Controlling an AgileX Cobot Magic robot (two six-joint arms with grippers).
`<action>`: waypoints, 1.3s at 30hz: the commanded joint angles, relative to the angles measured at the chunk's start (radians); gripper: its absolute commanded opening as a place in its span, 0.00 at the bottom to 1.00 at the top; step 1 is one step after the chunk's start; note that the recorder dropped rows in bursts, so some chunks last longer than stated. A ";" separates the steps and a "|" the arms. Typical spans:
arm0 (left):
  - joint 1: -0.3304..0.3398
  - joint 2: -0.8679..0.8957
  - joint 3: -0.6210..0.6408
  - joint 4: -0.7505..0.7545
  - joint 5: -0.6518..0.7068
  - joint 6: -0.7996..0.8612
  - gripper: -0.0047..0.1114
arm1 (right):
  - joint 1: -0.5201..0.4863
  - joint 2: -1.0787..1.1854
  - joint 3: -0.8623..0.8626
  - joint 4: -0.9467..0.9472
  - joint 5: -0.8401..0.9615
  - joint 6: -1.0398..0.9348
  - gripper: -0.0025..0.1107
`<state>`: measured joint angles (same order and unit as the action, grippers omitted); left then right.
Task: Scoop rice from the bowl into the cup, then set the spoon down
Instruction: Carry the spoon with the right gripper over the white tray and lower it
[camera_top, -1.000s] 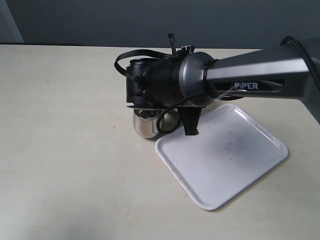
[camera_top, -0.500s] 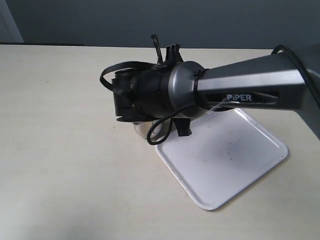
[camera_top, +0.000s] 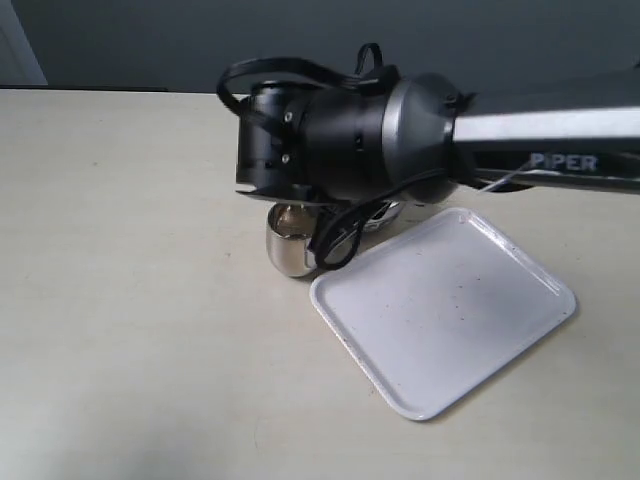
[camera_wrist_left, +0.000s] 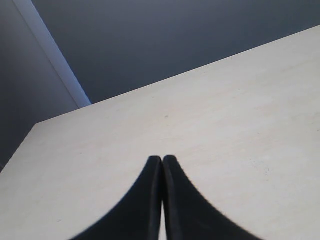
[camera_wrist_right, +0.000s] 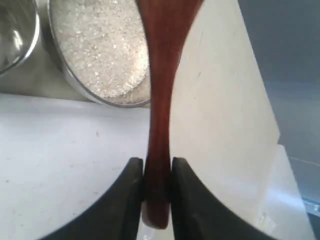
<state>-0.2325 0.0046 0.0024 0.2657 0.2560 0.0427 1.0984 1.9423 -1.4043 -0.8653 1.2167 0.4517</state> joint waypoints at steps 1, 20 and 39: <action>-0.007 -0.005 -0.002 -0.004 -0.009 -0.007 0.04 | -0.005 -0.060 0.006 0.059 0.004 0.085 0.01; -0.007 -0.005 -0.002 -0.002 -0.009 -0.007 0.04 | -0.003 -0.102 0.006 -0.013 -0.003 0.129 0.01; -0.007 -0.005 -0.002 -0.002 -0.009 -0.007 0.04 | -0.352 -0.102 0.006 0.812 0.004 -0.263 0.01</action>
<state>-0.2325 0.0046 0.0024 0.2657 0.2560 0.0427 0.8018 1.8484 -1.4043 -0.1330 1.2172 0.2716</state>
